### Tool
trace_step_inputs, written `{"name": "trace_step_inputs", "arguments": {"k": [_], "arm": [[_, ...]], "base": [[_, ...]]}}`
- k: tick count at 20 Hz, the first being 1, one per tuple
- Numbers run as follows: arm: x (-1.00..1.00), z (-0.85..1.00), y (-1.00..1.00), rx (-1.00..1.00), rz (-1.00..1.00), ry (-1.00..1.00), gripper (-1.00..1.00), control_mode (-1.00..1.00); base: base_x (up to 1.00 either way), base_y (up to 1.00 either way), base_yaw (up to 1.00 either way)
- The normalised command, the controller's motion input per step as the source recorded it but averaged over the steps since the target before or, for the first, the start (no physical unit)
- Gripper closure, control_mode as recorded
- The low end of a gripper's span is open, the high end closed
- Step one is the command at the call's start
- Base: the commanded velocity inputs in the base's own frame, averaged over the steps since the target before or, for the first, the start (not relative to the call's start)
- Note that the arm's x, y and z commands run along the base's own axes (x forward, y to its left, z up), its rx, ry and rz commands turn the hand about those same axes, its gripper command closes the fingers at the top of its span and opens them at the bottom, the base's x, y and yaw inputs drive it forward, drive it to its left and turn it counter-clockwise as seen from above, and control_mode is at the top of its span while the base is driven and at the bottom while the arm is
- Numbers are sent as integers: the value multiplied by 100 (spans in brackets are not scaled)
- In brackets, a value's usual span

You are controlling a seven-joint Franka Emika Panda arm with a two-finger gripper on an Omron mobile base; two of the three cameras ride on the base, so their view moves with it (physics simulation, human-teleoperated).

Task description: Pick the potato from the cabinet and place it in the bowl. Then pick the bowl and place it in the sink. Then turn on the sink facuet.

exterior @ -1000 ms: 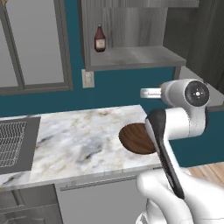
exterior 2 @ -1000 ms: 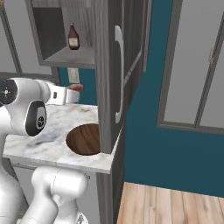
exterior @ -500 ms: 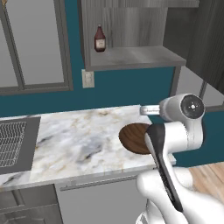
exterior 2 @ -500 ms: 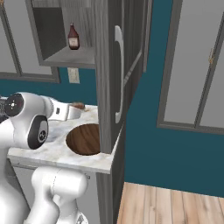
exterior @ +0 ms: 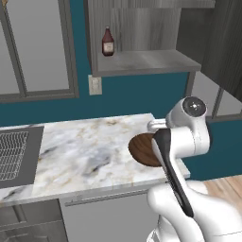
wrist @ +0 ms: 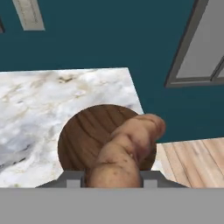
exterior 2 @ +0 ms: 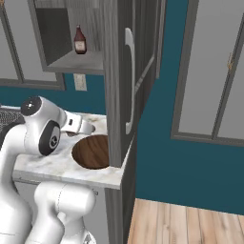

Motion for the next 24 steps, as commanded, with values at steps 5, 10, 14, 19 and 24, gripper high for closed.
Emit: {"name": "trace_step_inputs", "arguments": {"k": [5,10,14,19,24], "arm": [[23,-43,0,0,0,23,100,-100],[25,-57,0,0,0,17,100,-100],[12,-64,0,0,0,10,100,-100],[1,-70,0,0,0,1,100,-100],[12,-58,0,0,0,0,100,-100]], "base": [[0,0,0],[0,0,0],[0,0,0],[0,0,0],[0,0,0]]}}
